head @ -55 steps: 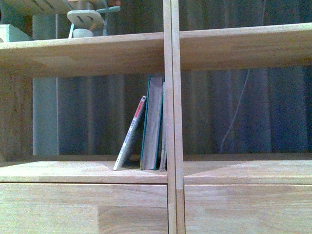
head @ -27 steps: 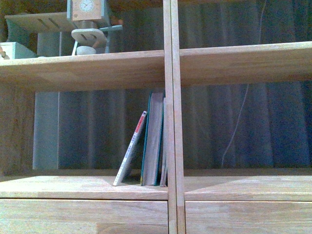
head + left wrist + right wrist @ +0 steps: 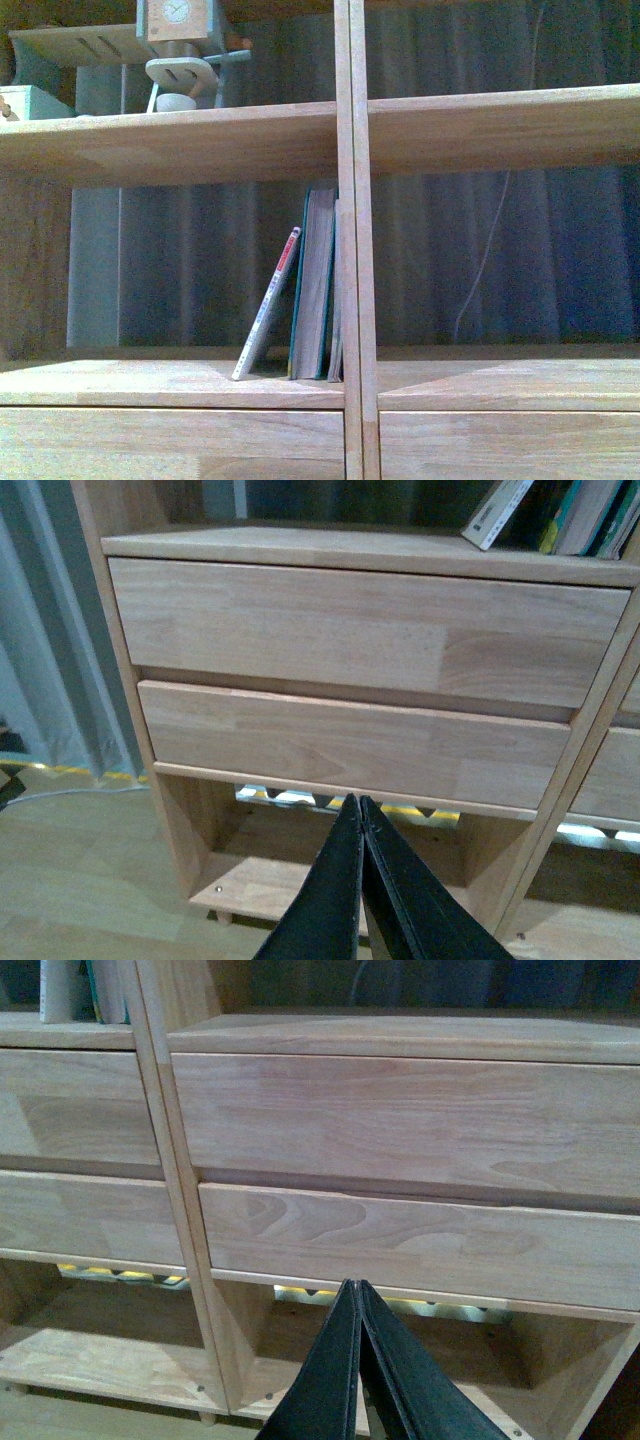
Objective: Organize books on shelf
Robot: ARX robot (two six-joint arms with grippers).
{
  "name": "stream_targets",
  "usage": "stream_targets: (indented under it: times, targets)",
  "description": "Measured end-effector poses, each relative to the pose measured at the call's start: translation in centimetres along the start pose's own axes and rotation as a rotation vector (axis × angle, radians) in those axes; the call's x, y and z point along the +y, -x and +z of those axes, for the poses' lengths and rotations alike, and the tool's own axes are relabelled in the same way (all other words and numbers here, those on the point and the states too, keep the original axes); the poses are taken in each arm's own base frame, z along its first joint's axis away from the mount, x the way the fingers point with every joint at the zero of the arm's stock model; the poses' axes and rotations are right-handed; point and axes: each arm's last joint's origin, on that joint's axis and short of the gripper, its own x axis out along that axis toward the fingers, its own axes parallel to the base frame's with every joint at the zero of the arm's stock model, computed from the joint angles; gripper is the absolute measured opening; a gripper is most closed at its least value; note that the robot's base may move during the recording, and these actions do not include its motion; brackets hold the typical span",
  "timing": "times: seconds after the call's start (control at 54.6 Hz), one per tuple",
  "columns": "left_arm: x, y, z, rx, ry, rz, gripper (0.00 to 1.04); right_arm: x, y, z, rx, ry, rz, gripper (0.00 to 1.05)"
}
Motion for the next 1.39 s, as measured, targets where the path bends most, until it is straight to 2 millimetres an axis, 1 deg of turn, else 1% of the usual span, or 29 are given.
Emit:
stream_targets:
  times: [0.055,0.44,0.532,0.605,1.155,1.173,1.191,1.228,1.393]
  targets:
    - [0.0,0.1,-0.4,0.010,0.000,0.000,0.03,0.0,0.0,0.0,0.000,0.000,0.000,0.03]
    - [0.0,0.8,-0.4,0.003,0.000,0.000,0.03,0.0,0.0,0.0,0.000,0.000,0.000,0.03]
    - [0.0,1.5,-0.8,0.037,0.000,0.000,0.03,0.0,0.0,0.0,0.000,0.000,0.000,0.03]
    - [0.0,1.9,-0.7,0.011,0.000,0.000,0.03,0.0,0.0,0.0,0.000,0.000,0.000,0.03]
    - [0.0,2.0,-0.6,0.006,0.000,0.000,0.03,0.0,0.0,0.0,0.000,0.000,0.001,0.03]
    - [0.0,2.0,-0.6,0.006,0.000,0.000,0.03,0.0,0.0,0.0,0.000,0.000,0.001,0.04]
    - [0.0,2.0,-0.6,0.006,0.000,0.000,0.03,0.0,0.0,0.0,0.000,0.000,0.001,0.09]
    - [0.0,2.0,-0.6,0.006,0.000,0.000,0.03,0.0,0.0,0.0,0.000,0.000,0.001,0.14]
    - [0.0,2.0,-0.6,0.006,0.000,0.000,0.33,0.0,0.0,0.0,0.000,0.000,0.001,0.44]
